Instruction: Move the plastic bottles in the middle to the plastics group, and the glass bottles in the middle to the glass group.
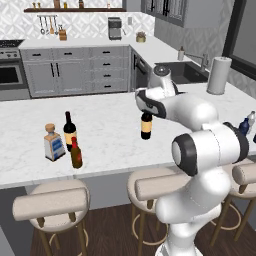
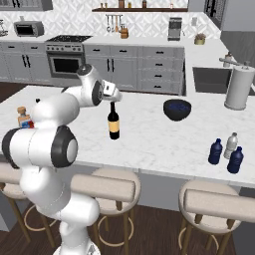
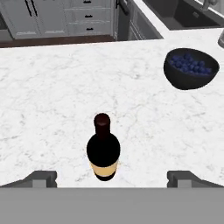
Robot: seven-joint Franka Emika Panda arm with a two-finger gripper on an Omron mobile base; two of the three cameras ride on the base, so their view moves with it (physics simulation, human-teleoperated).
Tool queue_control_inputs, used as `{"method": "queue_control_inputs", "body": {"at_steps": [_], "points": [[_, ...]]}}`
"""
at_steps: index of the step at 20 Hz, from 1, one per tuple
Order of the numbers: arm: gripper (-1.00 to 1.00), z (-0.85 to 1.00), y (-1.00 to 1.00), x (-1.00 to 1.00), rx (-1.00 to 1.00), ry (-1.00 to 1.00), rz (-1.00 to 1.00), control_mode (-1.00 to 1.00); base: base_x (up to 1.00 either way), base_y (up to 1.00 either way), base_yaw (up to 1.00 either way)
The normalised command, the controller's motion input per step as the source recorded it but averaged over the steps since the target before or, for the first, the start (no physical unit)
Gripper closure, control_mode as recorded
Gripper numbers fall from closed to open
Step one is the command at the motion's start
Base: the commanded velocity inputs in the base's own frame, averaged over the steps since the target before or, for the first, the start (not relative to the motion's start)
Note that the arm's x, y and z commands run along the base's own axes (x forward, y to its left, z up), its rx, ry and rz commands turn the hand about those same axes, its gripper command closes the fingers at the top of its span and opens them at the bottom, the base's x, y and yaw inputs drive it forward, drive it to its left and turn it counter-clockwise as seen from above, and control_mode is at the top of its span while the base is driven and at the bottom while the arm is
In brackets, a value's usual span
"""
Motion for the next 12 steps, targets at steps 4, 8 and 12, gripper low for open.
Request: {"method": "queue_control_inputs", "body": {"at_steps": [4, 8, 12], "points": [[-1.0, -0.08, -0.06, 0.29, 0.09, 0.0, 0.06, -1.0, 0.0, 0.0, 0.0], [-1.0, -0.2, 0.0, 0.35, 0.07, 0.0, 0.07, -1.0, 0.0, 0.0, 0.0], [-1.0, -0.22, -0.05, 0.3, 0.01, 0.0, 0.04, -1.0, 0.0, 0.0, 0.0]]}}
